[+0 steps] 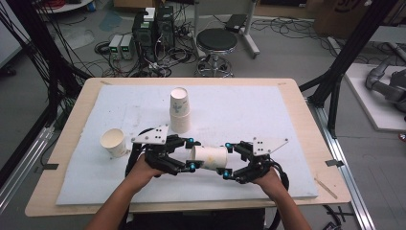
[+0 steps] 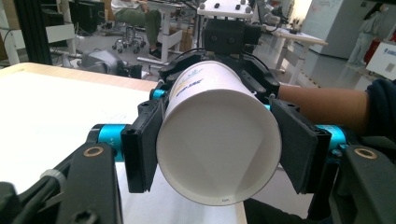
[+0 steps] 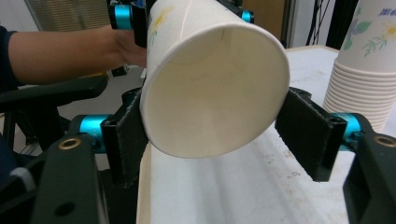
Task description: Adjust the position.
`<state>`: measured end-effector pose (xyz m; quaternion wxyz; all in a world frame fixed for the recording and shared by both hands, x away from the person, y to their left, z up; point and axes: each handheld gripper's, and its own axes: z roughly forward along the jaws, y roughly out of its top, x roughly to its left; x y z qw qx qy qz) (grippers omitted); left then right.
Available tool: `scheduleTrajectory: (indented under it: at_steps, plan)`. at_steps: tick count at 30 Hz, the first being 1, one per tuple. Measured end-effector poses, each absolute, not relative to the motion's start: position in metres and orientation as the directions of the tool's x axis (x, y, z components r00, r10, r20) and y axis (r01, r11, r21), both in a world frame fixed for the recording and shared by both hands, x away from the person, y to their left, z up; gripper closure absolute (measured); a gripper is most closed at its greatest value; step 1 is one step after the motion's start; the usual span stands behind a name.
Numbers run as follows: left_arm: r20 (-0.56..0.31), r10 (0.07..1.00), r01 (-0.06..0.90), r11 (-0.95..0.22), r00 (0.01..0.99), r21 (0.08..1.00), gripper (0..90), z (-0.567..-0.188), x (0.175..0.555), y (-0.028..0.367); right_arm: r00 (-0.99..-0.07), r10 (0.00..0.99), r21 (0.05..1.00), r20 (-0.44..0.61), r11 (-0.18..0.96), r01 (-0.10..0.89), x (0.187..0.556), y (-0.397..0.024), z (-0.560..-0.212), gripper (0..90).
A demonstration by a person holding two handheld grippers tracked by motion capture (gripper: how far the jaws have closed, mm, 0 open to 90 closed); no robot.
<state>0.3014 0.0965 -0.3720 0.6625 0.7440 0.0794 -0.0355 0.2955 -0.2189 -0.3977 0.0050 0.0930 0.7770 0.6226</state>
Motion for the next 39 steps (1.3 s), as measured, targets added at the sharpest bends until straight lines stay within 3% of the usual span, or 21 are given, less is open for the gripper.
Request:
scheduleTrajectory:
  at_steps: [10, 13, 16, 26, 32, 39]
  plan:
    - [-0.158, 0.071, 0.166, -0.112, 0.985, 0.98, 35.4, -0.377, 0.302, 0.096, -0.98, 0.152, 0.967, 0.128, 0.201, 0.157, 0.296, -0.221, -0.397, 33.0]
    - [-0.172, 0.093, 0.183, -0.131, 0.981, 0.974, 22.3, -0.378, 0.301, 0.093, -0.98, 0.153, 0.966, 0.13, 0.203, 0.16, 0.297, -0.222, -0.397, 33.0]
    - [-0.161, 0.127, 0.18, -0.155, 0.979, 0.971, 15.9, -0.376, 0.3, 0.093, -0.978, 0.162, 0.963, 0.13, 0.216, 0.164, 0.297, -0.222, -0.396, 33.0]
    - [-0.101, 0.212, 0.164, -0.304, 0.972, 0.939, 15.3, -0.37, 0.303, 0.093, -0.971, 0.237, 0.878, 0.031, 0.458, 0.14, 0.3, -0.213, -0.388, 32.8]
    - [-0.083, 0.222, 0.163, -0.372, 0.972, 0.914, 15.9, -0.373, 0.302, 0.091, -0.975, 0.22, 0.805, -0.036, 0.584, 0.102, 0.303, -0.201, -0.375, 32.8]
    - [-0.073, 0.219, 0.157, -0.396, 0.973, 0.905, 16.6, -0.373, 0.302, 0.091, -0.98, 0.188, 0.753, -0.065, 0.654, 0.075, 0.307, -0.191, -0.362, 32.8]
